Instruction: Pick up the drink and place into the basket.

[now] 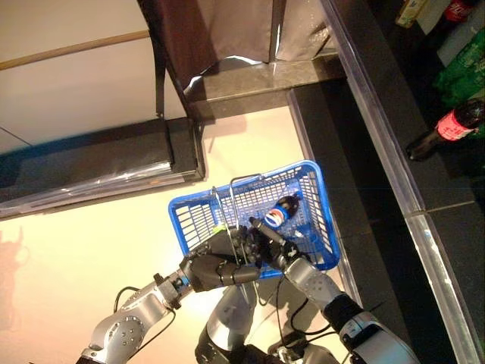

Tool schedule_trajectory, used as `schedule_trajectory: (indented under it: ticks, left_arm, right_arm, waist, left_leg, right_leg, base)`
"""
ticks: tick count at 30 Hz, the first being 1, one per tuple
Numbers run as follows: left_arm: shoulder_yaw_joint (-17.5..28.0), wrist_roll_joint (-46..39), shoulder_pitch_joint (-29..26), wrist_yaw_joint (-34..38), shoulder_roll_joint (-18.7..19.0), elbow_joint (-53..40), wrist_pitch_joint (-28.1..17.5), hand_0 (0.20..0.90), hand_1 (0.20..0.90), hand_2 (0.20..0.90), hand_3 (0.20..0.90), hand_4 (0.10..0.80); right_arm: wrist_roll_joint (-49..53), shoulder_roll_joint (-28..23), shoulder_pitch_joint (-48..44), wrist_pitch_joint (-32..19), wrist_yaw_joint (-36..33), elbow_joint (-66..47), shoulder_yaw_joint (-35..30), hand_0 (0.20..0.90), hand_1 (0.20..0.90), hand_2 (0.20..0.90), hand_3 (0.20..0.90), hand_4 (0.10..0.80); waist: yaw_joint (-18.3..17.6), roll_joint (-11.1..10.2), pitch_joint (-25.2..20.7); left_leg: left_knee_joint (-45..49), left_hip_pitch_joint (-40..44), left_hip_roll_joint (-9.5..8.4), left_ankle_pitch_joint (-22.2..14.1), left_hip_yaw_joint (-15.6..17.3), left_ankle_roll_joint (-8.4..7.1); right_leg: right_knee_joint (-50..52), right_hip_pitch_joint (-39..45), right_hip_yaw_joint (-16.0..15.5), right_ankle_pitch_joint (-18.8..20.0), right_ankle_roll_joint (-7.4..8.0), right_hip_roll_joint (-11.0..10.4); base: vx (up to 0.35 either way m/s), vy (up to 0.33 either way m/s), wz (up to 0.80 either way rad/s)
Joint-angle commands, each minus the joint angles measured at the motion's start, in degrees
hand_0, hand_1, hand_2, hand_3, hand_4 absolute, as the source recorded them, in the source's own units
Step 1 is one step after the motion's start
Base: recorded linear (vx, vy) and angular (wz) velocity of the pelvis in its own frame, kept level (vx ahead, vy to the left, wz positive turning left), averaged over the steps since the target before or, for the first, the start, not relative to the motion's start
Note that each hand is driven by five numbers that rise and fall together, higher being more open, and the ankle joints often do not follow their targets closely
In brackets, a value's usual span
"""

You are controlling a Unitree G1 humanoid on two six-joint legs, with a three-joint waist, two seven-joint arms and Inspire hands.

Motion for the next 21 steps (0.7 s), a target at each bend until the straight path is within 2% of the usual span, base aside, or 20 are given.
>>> schedule_trajectory:
  ticks: [1,6,12,13,14,15,21]
  left_arm:
    - [3.6,-8.0,-3.2,-12.3,-4.0,-21.3,-5.0,0.3,0.3,0.3,0.2,0.1]
    - [5.3,-7.7,-1.3,-11.5,-4.1,-22.2,-5.3,0.3,0.3,0.3,0.2,0.1]
    - [5.7,-5.7,0.6,-10.4,-4.8,-21.6,-7.5,0.3,0.3,0.3,0.2,0.1]
    - [5.9,-5.4,0.8,-10.1,-4.8,-21.5,-7.9,0.3,0.3,0.3,0.2,0.1]
    - [6.0,-5.4,0.9,-10.1,-4.9,-21.4,-7.9,0.3,0.3,0.3,0.2,0.1]
    - [6.4,-5.3,1.3,-10.2,-4.9,-21.3,-8.4,0.3,0.3,0.3,0.2,0.1]
    - [8.1,-5.2,3.8,-9.9,-5.0,-21.1,-10.5,0.3,0.3,0.3,0.2,0.1]
  right_arm:
    - [-5.2,2.1,-2.7,-4.0,1.5,-10.4,0.7,0.9,0.9,0.9,0.9,0.8]
    - [-10.2,-0.3,3.7,-4.6,2.2,-21.9,1.2,0.9,0.9,0.9,0.9,0.8]
    - [-15.3,-5.5,9.4,-3.9,6.1,-35.8,2.1,0.9,0.9,0.9,0.9,0.8]
    - [-16.2,-6.7,10.3,-3.6,6.5,-38.3,2.0,0.9,0.9,0.9,0.9,0.8]
    - [-16.3,-6.8,10.5,-3.5,6.6,-38.6,2.1,0.9,0.9,0.9,0.9,0.8]
    - [-17.8,-8.7,11.7,-3.7,7.1,-42.2,1.8,0.9,0.9,0.9,0.9,0.8]
    - [-21.0,-14.7,18.6,-3.1,11.5,-54.3,-0.8,0.9,0.9,0.9,0.9,0.8]
  waist:
    - [-1.7,-0.3,-3.3]
    - [-2.9,-1.7,-3.2]
    - [-4.7,-3.1,-3.3]
    - [-5.1,-3.0,-3.5]
    - [-5.1,-3.3,-3.5]
    - [-5.6,-3.4,-3.7]
    - [-7.7,-4.2,-4.1]
  left_leg:
    - [4.5,-2.6,-2.02,-3.2,1.3,3.89]
    - [3.9,-2.3,-1.14,-3.2,1.7,4.14]
    - [3.5,-1.6,-0.19,-3.2,2.7,4.13]
    - [3.1,-2.0,-0.16,-1.7,2.9,4.41]
    - [3.3,-1.3,-0.03,-3.1,2.9,4.1]
    - [2.9,-1.7,0.12,-1.7,3.3,4.34]
    - [2.7,-0.8,0.95,-2.1,4.8,4.2]
  right_leg:
    - [-3.4,-1.4,-0.4,9.0,-3.69,3.6]
    - [-3.4,-1.9,0.2,9.1,-3.45,4.1]
    - [-3.5,-2.0,1.2,9.1,-3.24,4.9]
    - [-4.0,-2.3,0.5,10.4,-3.72,4.9]
    - [-3.5,-2.0,1.4,9.2,-3.16,5.0]
    - [-4.0,-2.3,0.8,10.3,-3.61,5.1]
    - [-3.7,-2.5,1.8,10.0,-3.47,5.6]
  base:
    - [-0.012,-0.024,0.03]
    - [-0.014,-0.042,-0.04]
    - [-0.021,-0.023,-0.05]
    - [0.005,-0.007,-0.05]
    - [-0.057,0.025,-0.06]
    - [0.001,-0.009,-0.07]
    - [-0.015,0.009,-0.06]
